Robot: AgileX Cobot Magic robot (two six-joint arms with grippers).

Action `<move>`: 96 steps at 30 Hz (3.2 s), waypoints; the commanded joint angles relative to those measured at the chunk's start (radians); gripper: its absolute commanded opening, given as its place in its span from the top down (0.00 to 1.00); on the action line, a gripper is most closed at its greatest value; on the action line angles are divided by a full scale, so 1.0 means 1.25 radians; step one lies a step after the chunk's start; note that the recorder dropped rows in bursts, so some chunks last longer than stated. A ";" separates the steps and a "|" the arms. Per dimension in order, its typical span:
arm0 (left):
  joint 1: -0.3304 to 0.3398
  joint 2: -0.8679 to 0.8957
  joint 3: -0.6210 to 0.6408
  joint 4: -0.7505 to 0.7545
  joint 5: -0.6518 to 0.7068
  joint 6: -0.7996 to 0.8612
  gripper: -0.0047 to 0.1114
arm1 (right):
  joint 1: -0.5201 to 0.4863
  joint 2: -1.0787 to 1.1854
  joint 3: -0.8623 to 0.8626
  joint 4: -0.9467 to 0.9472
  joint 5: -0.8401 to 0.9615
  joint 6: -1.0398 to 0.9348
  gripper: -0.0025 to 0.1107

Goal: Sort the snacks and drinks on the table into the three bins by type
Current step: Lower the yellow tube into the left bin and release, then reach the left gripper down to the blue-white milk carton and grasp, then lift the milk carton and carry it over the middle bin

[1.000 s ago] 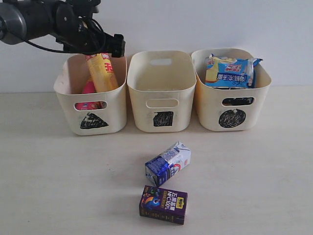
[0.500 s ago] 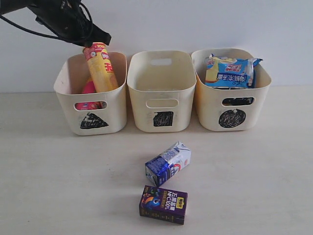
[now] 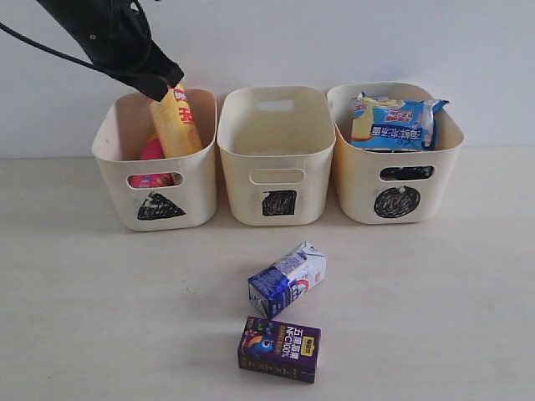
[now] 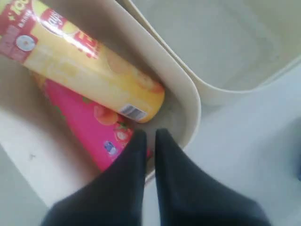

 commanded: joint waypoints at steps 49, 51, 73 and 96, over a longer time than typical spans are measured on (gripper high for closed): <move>-0.301 -0.068 0.478 -0.213 -0.225 0.182 0.12 | 0.002 -0.004 0.003 -0.003 -0.006 -0.005 0.98; -0.301 -0.054 0.478 -0.208 -0.230 0.189 0.12 | 0.002 -0.004 0.003 -0.003 -0.006 -0.005 0.98; -0.301 0.056 0.462 -0.192 -0.371 0.228 0.15 | 0.002 -0.004 0.003 -0.003 -0.006 -0.005 0.98; -0.301 0.119 0.462 -0.204 -0.496 0.238 0.91 | 0.002 -0.004 0.003 -0.003 -0.006 -0.005 0.98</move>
